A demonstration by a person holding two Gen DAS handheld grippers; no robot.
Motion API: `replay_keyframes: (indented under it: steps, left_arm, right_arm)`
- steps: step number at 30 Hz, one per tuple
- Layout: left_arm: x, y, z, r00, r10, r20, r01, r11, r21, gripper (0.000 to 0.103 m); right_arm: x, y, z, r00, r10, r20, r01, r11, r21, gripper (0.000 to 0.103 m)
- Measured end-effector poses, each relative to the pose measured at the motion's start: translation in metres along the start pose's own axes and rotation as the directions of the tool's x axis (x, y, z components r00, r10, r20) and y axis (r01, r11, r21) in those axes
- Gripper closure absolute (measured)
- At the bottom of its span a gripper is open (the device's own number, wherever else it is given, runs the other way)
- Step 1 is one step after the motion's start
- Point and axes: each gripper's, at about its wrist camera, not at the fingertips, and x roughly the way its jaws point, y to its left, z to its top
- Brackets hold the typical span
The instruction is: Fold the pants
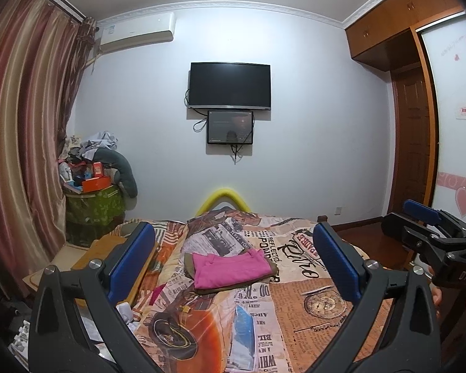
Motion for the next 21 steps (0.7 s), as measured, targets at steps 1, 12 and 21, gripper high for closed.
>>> replay_keyframes:
  steps: [1, 12, 21]
  left_arm:
    - [-0.0001, -0.0005, -0.0008, 1.0, -0.003, -0.001, 0.003, 1.0, 0.001, 0.0]
    - [0.0047, 0.0029, -0.0014, 1.0, -0.01, -0.025, 0.009, 1.0, -0.021, 0.0]
    - [0.0097, -0.0002, -0.0038, 0.999, -0.017, -0.045, 0.016, 1.0, -0.022, 0.0]
  right_arm:
    - [0.0005, -0.0003, -0.0002, 1.0, 0.0, 0.0, 0.0, 1.0, 0.001, 0.0]
    - [-0.0005, 0.0011, 0.0003, 1.0, 0.0, 0.001, 0.0, 1.0, 0.002, 0.0]
    - [-0.0005, 0.0036, 0.0, 1.0, -0.002, -0.005, 0.002, 1.0, 0.008, 0.0]
